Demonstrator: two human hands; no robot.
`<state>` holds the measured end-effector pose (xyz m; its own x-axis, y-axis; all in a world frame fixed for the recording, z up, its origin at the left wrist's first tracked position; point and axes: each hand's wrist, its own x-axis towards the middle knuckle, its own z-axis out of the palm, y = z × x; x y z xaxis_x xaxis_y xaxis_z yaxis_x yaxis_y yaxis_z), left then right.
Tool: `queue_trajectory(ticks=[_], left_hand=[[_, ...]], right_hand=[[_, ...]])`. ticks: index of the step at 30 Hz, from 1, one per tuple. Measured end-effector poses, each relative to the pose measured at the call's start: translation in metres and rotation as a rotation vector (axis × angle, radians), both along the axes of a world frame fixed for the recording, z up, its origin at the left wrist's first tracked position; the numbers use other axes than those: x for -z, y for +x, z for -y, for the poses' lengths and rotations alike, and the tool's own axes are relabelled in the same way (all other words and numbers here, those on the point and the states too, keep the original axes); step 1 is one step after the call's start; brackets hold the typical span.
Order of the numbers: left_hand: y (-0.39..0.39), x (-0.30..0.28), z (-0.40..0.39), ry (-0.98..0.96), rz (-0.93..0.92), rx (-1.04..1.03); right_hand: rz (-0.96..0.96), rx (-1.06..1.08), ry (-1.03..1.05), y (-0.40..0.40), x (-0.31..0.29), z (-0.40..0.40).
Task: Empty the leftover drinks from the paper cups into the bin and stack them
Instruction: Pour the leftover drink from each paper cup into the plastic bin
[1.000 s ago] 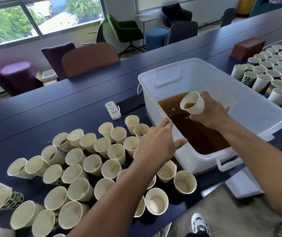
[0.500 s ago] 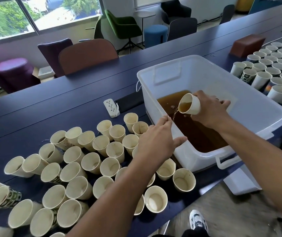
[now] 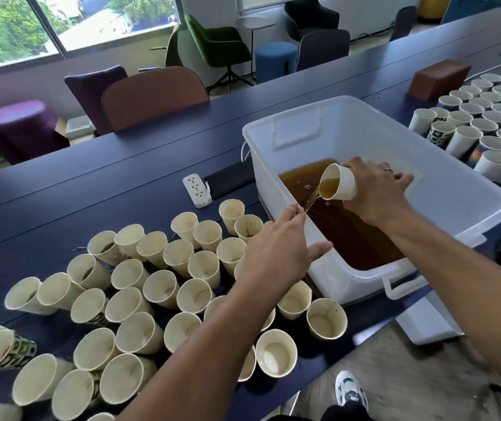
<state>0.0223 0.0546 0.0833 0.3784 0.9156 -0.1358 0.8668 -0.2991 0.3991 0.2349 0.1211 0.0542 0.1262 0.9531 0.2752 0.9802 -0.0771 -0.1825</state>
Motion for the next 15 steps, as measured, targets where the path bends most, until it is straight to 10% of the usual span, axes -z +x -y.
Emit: queue_trajectory(ticks=[15], left_hand=[[-0.0005, 0.0025, -0.0009, 0.005, 0.006, -0.006]], right_hand=[[0.093, -0.055, 0.066, -0.0021, -0.0002, 0.0022]])
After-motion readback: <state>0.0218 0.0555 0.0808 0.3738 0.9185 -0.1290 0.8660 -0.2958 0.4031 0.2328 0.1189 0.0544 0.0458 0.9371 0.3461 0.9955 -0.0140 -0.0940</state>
